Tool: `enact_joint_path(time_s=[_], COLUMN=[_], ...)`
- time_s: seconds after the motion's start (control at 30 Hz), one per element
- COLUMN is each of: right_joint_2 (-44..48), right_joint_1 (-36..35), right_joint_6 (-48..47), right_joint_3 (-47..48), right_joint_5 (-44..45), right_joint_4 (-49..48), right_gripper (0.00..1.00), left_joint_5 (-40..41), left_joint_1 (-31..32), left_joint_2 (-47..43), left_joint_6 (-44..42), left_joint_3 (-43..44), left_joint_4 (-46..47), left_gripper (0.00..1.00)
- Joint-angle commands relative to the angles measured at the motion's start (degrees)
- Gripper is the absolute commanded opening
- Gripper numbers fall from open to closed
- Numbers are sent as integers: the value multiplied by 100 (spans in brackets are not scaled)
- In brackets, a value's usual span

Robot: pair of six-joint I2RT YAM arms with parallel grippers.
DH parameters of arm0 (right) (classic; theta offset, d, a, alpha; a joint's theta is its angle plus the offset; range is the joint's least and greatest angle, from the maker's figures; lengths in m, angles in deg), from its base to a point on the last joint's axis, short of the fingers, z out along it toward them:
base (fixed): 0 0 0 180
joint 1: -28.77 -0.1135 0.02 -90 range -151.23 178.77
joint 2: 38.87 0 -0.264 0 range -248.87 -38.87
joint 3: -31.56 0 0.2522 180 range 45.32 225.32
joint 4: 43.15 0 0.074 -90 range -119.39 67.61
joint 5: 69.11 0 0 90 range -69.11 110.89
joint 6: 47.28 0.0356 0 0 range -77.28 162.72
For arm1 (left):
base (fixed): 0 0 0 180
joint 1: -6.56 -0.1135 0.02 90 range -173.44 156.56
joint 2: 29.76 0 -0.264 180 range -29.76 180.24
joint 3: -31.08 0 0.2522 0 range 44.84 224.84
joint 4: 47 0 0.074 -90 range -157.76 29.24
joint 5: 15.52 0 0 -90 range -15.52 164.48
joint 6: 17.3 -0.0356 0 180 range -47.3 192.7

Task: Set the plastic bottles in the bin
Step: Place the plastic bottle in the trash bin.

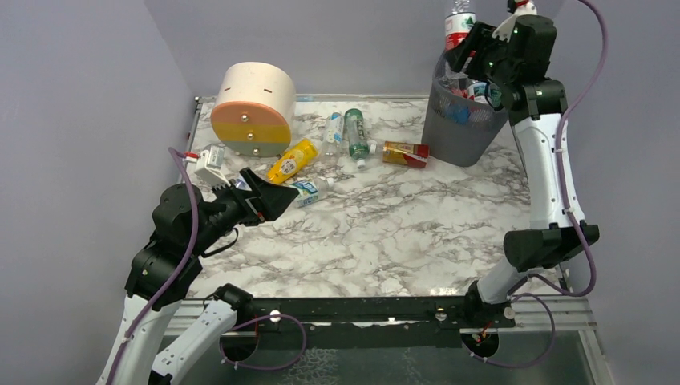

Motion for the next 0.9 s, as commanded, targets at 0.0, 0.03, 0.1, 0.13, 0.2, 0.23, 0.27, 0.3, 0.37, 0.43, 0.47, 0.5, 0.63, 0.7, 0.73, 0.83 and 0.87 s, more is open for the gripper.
enact_joint_path(time_s=[0.0,0.03,0.1,0.13,0.2,0.23,0.27,0.3,0.37,0.43,0.47,0.5,0.63,0.7,0.73,0.83,0.87], right_joint_2=[-290,-358,-494,-567,-715,-796,-886,-961,-1132,-1292,-1400,-1468,-1719,-1691,-1646,-1539,-1493], right_joint_1=[762,947,1282,1420,1642,1718,1785,1832,1884,1932,1948,1966,2038,2051,2055,2068,2068], right_joint_6=[437,504,646,702,808,845,874,888,891,898,898,899,885,862,853,838,837], right_joint_3=[213,224,226,227,238,273,309,355,456,545,604,653,966,1014,979,937,916], right_joint_5=[-900,-1054,-1320,-1422,-1608,-1670,-1734,-1798,-1829,-1891,-1894,-1909,-1860,-1724,-1658,-1398,-1327], right_joint_4=[-100,-124,-178,-193,-247,-253,-240,-235,-190,-152,-114,-73,247,345,356,499,536], right_gripper=[63,63,63,63,63,63,63,64,65,65,66,69,86,91,92,93,93], left_joint_5=[-51,-53,-57,-54,-51,-51,-50,-51,-47,-38,-41,-38,-36,-31,-21,-18,-18], left_joint_1=[-38,-36,-37,-34,-38,-38,-37,-36,-38,-38,-38,-38,-38,-37,-38,-38,-38], left_joint_2=[5,5,1,11,22,43,59,80,119,152,165,177,195,195,193,226,239], left_joint_6=[-133,-142,-159,-167,-176,-178,-182,-191,-219,-231,-237,-239,-248,-248,-248,-233,-231], left_joint_3=[-5,-8,-9,-14,-7,-13,-1,5,30,45,49,47,38,24,16,-25,-37], left_joint_4=[176,176,173,169,168,168,168,168,167,164,162,165,168,168,168,175,188], left_gripper=[99,99,99,99,99,99,99,99,99,99,99,99,99,99,99,99,99])
